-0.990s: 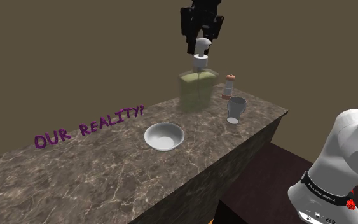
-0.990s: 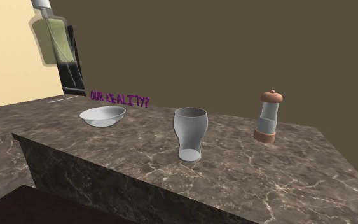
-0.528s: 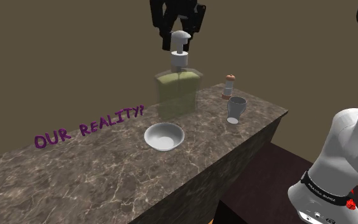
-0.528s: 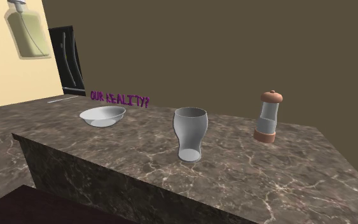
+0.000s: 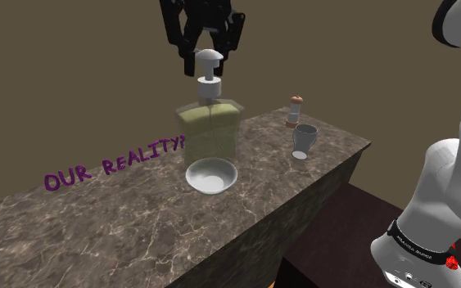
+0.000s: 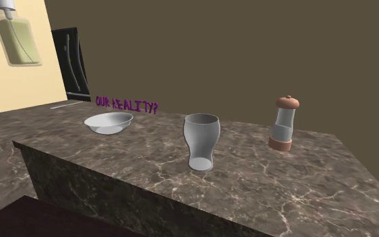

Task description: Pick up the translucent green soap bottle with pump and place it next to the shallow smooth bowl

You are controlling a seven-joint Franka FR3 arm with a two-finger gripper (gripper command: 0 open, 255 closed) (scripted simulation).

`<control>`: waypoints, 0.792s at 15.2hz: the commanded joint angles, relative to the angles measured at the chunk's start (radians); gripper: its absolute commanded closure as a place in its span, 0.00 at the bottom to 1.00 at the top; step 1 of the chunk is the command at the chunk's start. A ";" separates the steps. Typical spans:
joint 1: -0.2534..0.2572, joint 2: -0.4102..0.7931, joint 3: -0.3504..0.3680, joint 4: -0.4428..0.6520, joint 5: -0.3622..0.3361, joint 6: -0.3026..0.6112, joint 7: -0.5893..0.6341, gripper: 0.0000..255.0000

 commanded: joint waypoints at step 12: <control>-0.017 -0.085 -0.010 -0.282 0.033 0.202 -0.038 1.00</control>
